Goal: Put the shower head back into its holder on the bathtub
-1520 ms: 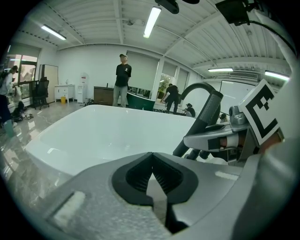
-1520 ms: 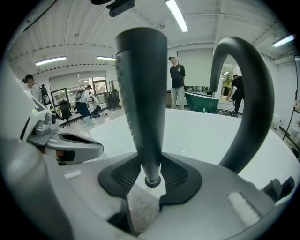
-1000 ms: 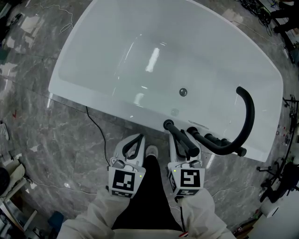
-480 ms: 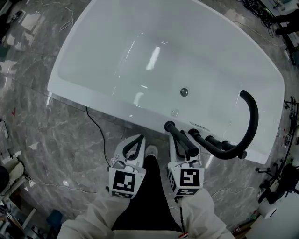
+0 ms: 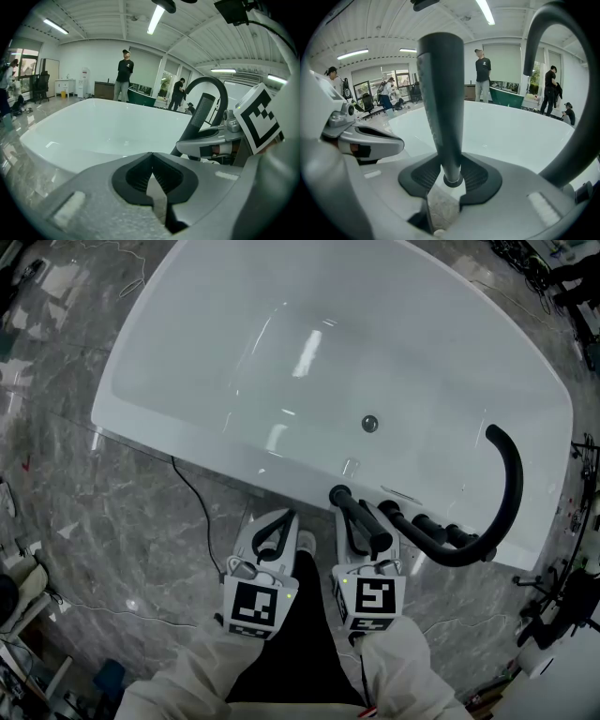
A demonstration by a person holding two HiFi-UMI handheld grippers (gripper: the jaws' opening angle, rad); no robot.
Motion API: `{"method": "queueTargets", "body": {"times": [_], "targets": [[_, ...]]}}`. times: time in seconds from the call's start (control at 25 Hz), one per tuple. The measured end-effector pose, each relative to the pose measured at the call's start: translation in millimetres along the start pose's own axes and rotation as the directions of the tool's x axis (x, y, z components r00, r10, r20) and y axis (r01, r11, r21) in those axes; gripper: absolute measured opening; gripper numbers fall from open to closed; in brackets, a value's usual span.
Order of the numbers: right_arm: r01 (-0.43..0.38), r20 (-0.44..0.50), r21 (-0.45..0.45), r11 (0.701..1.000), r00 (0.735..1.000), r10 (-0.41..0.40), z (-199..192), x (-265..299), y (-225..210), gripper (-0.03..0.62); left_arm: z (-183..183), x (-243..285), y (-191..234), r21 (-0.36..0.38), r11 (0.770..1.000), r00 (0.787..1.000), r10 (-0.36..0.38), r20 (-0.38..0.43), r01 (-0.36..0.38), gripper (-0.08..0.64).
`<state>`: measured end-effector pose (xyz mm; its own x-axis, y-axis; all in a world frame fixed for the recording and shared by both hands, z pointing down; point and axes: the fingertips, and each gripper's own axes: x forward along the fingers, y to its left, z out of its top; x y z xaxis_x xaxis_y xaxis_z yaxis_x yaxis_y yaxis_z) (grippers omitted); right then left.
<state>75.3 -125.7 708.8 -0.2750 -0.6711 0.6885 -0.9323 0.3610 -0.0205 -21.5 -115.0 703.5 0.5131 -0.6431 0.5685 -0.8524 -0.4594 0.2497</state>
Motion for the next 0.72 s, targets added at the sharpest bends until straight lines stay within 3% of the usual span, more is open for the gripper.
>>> {"method": "queueTargets", "body": {"times": [0.72], "targets": [[-0.01,-0.011,-0.039,0.999,1.0,0.01,0,13,2,0.137,-5,7,4,-0.016,1.0,1.0,0.006,-0.014,-0.006,0.0]]}}
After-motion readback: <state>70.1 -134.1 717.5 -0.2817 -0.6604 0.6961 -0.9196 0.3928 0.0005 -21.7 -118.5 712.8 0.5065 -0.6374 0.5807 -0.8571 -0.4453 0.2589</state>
